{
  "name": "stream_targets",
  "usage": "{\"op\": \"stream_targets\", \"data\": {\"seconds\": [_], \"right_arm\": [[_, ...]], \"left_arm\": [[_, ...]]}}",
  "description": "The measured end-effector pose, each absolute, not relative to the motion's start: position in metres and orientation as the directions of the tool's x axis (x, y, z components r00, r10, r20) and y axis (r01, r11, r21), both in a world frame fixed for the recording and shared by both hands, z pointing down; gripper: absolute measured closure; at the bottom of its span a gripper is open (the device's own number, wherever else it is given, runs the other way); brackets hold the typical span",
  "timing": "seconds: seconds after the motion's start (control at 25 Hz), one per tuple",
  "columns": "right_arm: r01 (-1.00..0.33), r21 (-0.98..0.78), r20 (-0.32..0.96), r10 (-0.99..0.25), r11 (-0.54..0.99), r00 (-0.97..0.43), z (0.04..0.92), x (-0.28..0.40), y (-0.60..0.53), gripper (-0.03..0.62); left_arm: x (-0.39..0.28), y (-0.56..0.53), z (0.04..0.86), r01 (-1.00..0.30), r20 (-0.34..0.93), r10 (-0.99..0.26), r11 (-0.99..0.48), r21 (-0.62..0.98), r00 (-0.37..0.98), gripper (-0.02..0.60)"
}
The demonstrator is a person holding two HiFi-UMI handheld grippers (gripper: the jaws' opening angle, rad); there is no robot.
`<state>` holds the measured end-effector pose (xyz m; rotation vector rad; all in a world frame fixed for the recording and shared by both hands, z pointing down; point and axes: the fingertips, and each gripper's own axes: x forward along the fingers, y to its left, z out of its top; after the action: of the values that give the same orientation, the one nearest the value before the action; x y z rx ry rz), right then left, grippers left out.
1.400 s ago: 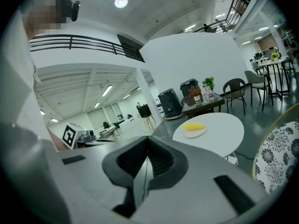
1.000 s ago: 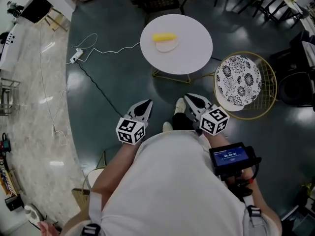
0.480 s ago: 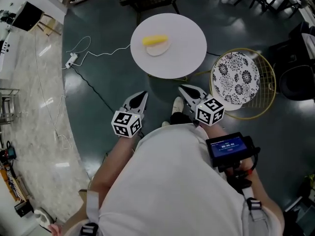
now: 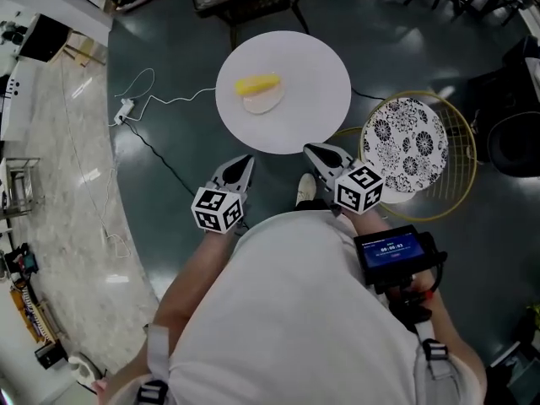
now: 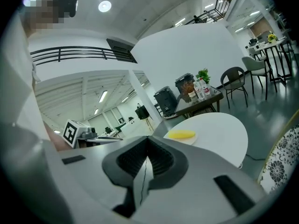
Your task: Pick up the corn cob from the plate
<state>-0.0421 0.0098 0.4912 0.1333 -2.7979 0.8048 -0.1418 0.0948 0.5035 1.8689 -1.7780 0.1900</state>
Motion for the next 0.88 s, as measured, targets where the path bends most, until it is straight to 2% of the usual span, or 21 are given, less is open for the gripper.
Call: {"op": "stream_targets", "data": {"seconds": [0.28, 0.88], "right_arm": [[-0.121, -0.543, 0.222, 0.003, 0.831, -0.975, 0.505, -0.052, -0.051, 0.586], [-0.17, -0.561, 0.259, -0.023, 0.81, -0.966, 0.508, -0.056, -0.066, 0.586]], "left_arm": [[-0.15, 0.035, 0.517, -0.962, 0.504, -0.859, 0.051, 0.266, 0.094, 0.575], [-0.177, 0.024, 0.53, -0.977, 0.613, -0.783, 0.035, 0.213, 0.106, 0.575]]}}
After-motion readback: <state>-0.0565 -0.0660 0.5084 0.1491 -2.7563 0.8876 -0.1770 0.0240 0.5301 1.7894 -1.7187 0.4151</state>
